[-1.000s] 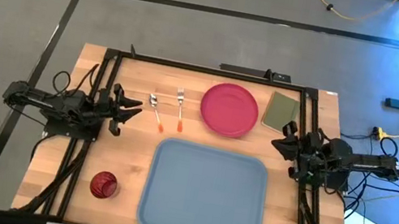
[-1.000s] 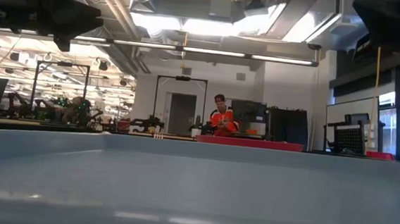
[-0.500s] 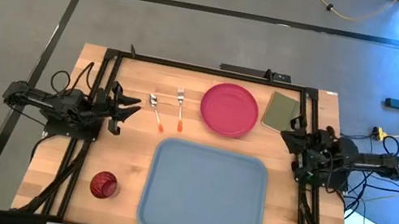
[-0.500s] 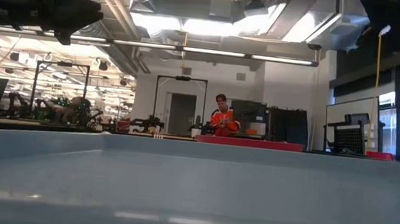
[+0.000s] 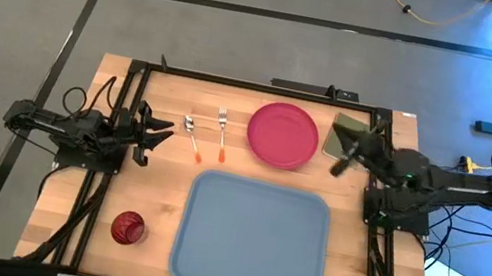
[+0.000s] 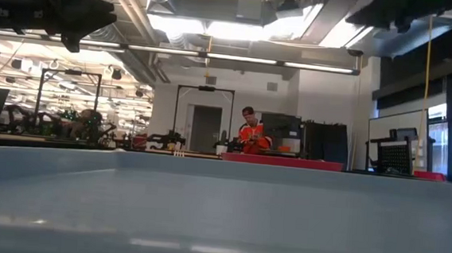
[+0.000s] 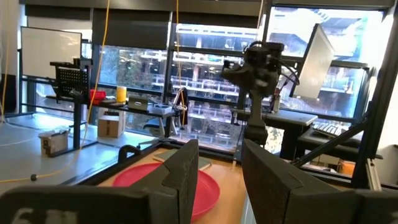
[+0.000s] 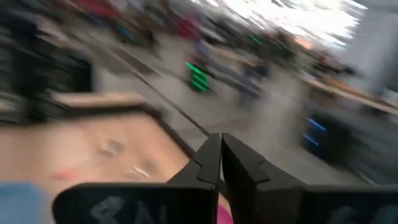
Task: Pick and place plate/cup/fork/spoon on tray
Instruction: Put the pink plate on the blue serving tray
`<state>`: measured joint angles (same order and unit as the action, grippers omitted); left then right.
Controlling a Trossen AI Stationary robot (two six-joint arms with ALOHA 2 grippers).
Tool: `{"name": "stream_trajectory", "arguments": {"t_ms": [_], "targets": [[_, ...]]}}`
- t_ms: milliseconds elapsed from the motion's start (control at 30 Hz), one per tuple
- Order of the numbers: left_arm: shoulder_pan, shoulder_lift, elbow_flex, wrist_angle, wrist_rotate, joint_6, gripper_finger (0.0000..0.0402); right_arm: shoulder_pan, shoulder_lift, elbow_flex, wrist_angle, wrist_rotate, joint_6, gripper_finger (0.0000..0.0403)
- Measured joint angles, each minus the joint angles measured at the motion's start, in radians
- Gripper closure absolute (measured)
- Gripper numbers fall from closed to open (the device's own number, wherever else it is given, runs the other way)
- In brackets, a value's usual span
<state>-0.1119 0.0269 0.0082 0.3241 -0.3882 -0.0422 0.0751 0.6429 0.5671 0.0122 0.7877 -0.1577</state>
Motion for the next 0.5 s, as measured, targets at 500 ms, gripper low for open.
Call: {"name": "stream_trajectory", "arguments": {"t_ms": [500], "targets": [[0.0, 0.0, 0.0, 0.0, 0.0, 0.0, 0.0287, -0.023, 0.318, -0.007, -0.066, -0.442, 0.354, 0.0383]]}}
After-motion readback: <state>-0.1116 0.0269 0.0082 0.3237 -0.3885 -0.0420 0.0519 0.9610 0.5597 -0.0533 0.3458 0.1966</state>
